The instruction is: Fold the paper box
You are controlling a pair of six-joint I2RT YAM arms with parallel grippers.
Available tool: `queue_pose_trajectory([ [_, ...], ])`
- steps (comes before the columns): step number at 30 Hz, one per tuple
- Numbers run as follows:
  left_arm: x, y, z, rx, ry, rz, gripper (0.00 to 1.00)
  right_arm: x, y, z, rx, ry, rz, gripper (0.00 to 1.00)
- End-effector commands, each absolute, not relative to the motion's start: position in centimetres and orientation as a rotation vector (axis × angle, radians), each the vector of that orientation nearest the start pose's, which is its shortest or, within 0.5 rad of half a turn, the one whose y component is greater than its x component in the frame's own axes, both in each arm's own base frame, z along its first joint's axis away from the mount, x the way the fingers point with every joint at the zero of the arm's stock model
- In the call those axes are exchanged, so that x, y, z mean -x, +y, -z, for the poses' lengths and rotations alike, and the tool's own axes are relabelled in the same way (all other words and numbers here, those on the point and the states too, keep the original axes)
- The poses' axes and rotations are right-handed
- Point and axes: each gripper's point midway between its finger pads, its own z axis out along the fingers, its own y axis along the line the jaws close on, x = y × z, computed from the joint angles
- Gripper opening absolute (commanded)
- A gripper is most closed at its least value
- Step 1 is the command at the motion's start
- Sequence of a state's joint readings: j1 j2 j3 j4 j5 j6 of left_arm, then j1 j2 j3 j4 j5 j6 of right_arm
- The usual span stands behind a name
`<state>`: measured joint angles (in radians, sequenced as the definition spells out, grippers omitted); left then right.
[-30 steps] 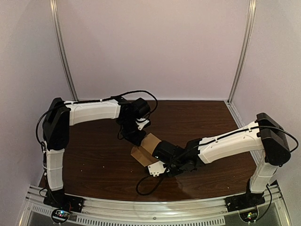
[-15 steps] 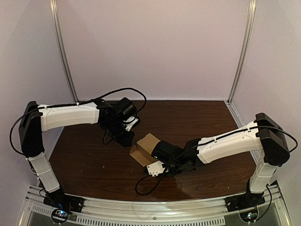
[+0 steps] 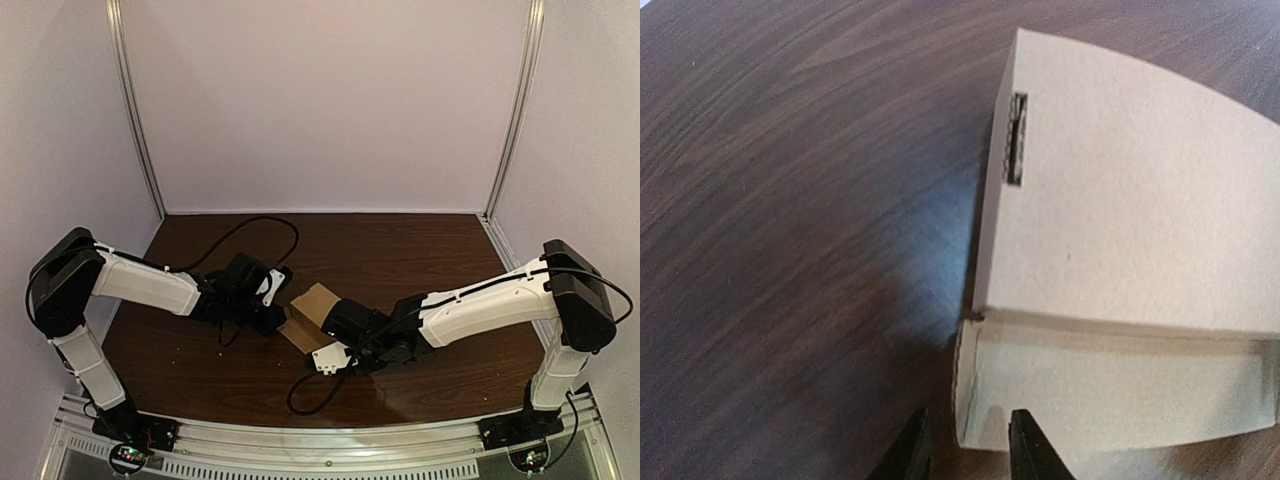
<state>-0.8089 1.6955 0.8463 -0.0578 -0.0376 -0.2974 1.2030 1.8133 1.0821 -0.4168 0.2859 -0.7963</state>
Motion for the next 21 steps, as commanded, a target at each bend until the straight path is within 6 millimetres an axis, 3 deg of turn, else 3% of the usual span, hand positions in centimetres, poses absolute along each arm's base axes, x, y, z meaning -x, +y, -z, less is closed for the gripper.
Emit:
queue_pose_trajectory([
  [1,-31.0,-31.2,-4.5,-0.607,2.312,0.522,0.26,-11.4,29.0,4.8,2.627,1.674,0.07,0.39],
  [5,-31.0,-31.1,-3.2,-0.602,2.341,0.511,0.2,-11.4,28.9,4.8,2.63,1.675,0.07,0.39],
  [17,-29.5,-29.4,-3.7,-0.567,2.353,0.512,0.21,-11.3,28.7,5.0,2.637,1.681,0.069,0.39],
  [21,-29.2,-28.9,-3.3,-0.567,2.358,0.498,0.15,-11.2,28.8,5.0,2.642,1.68,0.065,0.39],
])
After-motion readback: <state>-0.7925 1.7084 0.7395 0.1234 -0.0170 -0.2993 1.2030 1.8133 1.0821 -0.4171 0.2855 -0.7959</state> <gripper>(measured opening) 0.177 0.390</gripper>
